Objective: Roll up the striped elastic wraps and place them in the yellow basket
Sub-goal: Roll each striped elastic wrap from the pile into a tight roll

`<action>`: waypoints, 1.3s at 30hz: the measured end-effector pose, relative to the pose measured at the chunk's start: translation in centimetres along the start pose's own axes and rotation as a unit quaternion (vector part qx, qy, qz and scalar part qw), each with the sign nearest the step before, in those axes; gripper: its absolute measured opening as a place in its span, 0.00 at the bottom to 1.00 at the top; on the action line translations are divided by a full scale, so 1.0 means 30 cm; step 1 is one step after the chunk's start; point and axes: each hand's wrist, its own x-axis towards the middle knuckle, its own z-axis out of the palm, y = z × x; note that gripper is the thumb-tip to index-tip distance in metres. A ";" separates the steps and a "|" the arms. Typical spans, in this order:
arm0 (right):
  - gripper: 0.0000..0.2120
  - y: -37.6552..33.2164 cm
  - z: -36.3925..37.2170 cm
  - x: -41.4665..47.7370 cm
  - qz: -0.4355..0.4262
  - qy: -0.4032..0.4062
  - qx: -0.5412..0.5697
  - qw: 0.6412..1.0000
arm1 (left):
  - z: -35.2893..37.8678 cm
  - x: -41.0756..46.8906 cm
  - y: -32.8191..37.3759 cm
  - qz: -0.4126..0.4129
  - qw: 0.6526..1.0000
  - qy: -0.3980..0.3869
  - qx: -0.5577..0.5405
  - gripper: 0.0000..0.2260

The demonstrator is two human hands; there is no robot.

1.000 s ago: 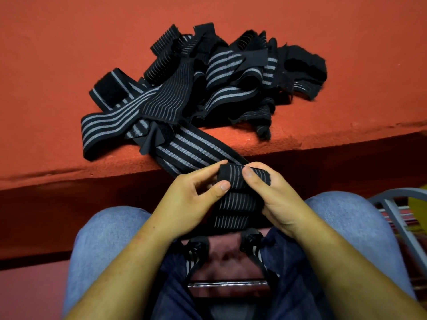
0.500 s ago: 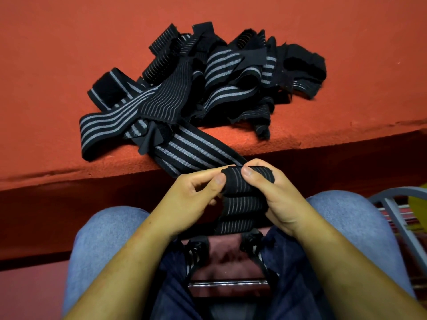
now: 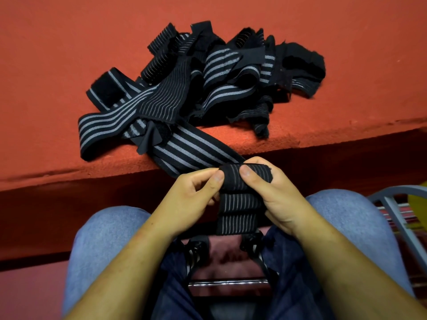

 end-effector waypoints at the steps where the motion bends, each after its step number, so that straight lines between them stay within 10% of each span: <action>1: 0.28 0.002 -0.002 0.002 -0.006 0.008 -0.008 1.000 | 0.001 0.002 0.000 -0.003 1.000 -0.002 -0.005 0.21; 13: 0.26 0.019 -0.005 0.006 0.031 0.000 0.004 1.000 | 0.004 -0.008 0.024 0.007 0.999 0.015 -0.041 0.07; 39: 0.36 0.003 -0.003 0.010 0.051 0.017 0.077 0.996 | -0.003 -0.002 0.041 0.065 0.995 0.053 0.050 0.17</action>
